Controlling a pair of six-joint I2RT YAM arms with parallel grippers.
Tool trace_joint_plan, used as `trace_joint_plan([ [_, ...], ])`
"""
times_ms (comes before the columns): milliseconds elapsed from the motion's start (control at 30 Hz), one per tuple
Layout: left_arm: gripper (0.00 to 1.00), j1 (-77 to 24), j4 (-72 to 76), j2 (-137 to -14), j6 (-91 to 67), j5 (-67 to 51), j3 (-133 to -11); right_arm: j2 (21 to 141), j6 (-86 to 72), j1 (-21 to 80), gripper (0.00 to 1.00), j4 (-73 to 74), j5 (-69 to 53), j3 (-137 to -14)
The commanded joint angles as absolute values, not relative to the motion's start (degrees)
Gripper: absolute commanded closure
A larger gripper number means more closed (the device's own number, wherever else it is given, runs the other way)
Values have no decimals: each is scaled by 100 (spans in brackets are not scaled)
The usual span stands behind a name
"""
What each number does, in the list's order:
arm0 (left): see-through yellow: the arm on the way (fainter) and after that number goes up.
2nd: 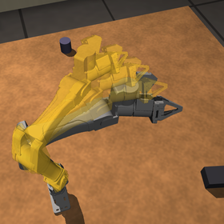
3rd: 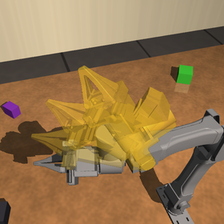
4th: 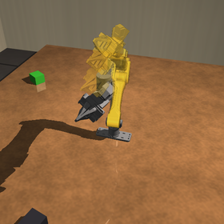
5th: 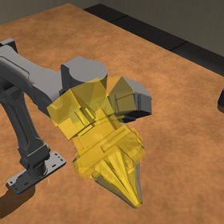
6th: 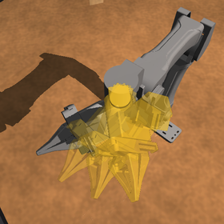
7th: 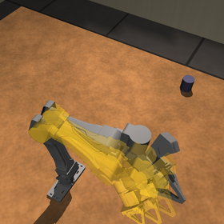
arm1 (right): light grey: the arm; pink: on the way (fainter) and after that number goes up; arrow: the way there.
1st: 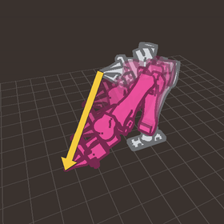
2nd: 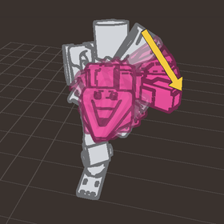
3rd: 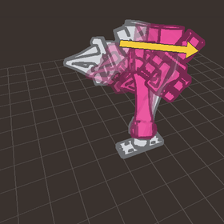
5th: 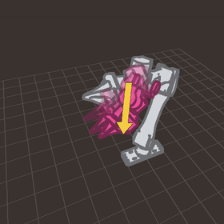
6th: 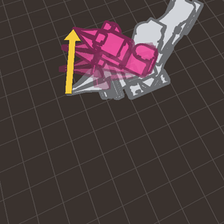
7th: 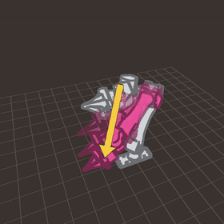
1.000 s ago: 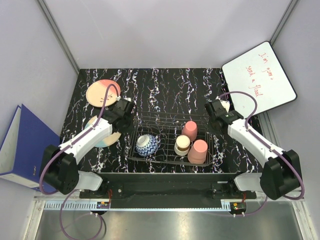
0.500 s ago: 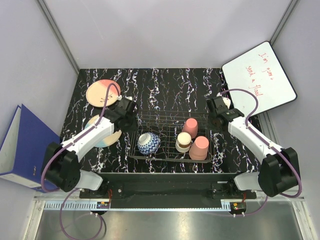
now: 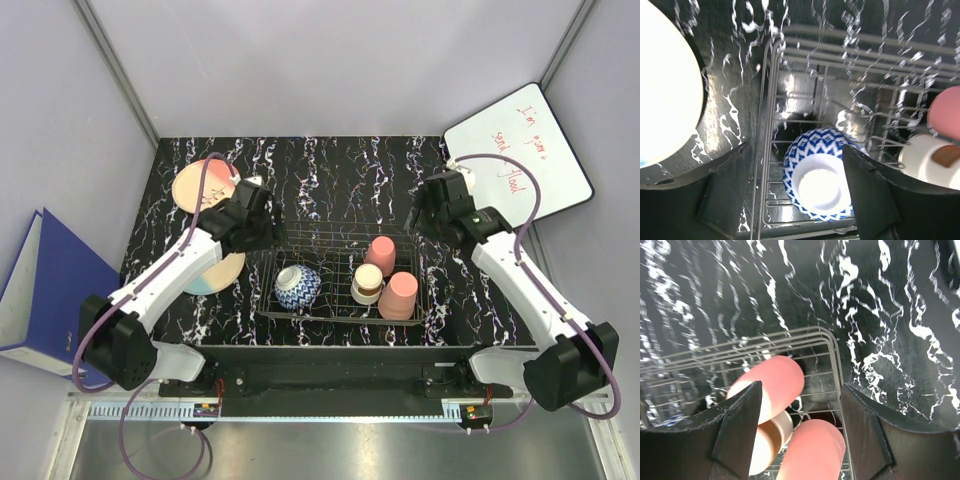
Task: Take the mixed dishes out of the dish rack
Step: Move the dish rack to the center of the board, then pick up the cup from the dish rack.
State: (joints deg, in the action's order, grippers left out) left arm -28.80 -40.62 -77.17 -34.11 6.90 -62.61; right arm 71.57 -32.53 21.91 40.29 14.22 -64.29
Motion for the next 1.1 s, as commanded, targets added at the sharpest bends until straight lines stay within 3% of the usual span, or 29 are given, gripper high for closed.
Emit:
trace_joint_plan([
  [0,20,-2892,-4367,-7383,-3208,1290,-7012,6760,-3068,2197,28,4429,1617,-7197],
  [133,16,-2892,-4447,-7190,-3068,1354,-7356,6391,-2840,2258,27,4509,854,-7365],
  [233,15,-2900,-4316,-6945,-2910,1178,-7374,5978,-2821,2758,18,4544,703,-6962],
  [300,1,-2900,-4176,-6812,-2857,1186,-7234,5549,-2978,3110,12,4544,825,-6540],
  [533,1,-2900,-3859,-6451,-2611,967,-7022,4791,-3691,3875,8,4720,1204,-5495],
  [667,1,-3023,-3622,-6530,-2505,213,-7049,4291,-3919,3929,8,4667,1650,-5335],
  [833,1,-4548,-3621,-6977,-2312,877,-7452,3779,-3956,3929,8,4509,2162,-5588],
  [1067,1,-5544,-3639,-7856,-2549,1035,-8217,3816,-3902,3937,8,5010,2907,-6284],
])
